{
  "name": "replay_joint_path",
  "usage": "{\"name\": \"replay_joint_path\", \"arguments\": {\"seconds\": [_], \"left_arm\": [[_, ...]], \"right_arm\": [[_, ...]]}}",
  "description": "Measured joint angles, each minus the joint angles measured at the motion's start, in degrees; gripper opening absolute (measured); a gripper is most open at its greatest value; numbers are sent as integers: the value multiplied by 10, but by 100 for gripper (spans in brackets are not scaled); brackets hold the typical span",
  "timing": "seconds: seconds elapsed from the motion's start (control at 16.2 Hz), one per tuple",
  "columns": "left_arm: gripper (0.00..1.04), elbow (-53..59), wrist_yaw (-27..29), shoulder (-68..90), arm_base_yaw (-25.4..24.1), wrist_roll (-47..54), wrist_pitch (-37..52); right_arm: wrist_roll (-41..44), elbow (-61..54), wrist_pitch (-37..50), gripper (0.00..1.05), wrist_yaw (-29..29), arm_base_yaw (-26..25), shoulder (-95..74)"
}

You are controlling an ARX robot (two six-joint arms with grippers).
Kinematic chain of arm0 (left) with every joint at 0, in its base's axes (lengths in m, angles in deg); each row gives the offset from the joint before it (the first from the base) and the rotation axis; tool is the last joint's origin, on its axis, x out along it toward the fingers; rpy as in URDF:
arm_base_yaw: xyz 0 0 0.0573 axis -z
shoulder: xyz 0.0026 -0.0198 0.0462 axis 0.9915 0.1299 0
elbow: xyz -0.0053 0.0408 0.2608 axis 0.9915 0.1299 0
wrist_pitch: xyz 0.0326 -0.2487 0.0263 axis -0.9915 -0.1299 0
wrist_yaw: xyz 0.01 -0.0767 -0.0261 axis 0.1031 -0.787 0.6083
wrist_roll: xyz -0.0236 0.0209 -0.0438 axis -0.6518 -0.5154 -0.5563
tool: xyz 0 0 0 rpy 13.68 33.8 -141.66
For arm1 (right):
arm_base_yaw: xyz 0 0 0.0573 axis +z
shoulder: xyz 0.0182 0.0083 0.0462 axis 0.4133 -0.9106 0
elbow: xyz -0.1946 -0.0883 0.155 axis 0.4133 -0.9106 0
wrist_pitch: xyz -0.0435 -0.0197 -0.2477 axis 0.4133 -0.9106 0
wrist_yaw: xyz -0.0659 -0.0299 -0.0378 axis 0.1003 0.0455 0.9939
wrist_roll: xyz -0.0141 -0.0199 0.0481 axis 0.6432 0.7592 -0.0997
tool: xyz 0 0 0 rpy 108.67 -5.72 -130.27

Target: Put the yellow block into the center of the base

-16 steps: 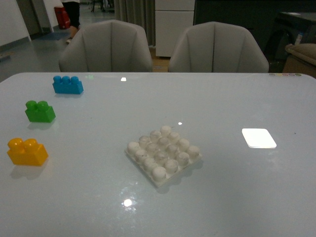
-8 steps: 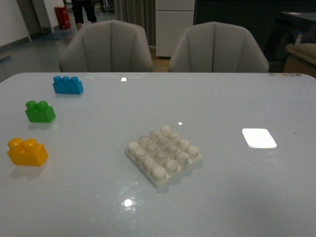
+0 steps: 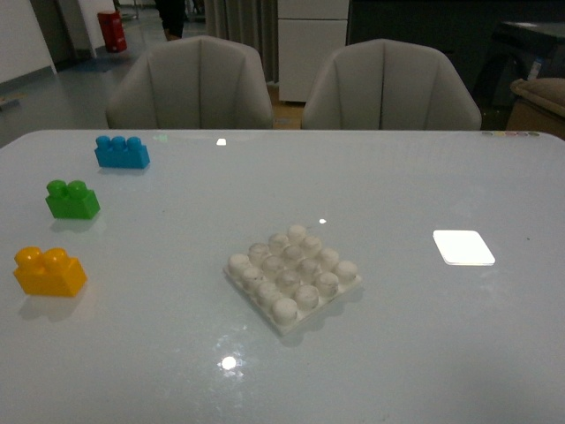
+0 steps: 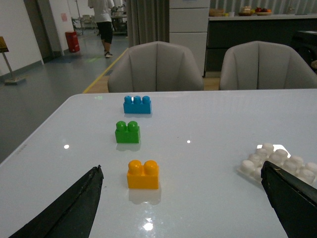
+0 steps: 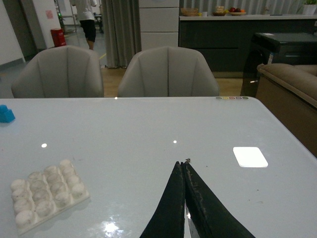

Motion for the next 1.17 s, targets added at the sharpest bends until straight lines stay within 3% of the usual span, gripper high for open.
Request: {"name": "replay_joint_path", "arguments": {"seconds": [0.43,1.17], "left_arm": [[98,0,0,0,0,0,0],[98,0,0,0,0,0,0]], "right_arm": [[0,-41,-39,2,0,0,91],[0,-42,-190,2,0,0,235]]}}
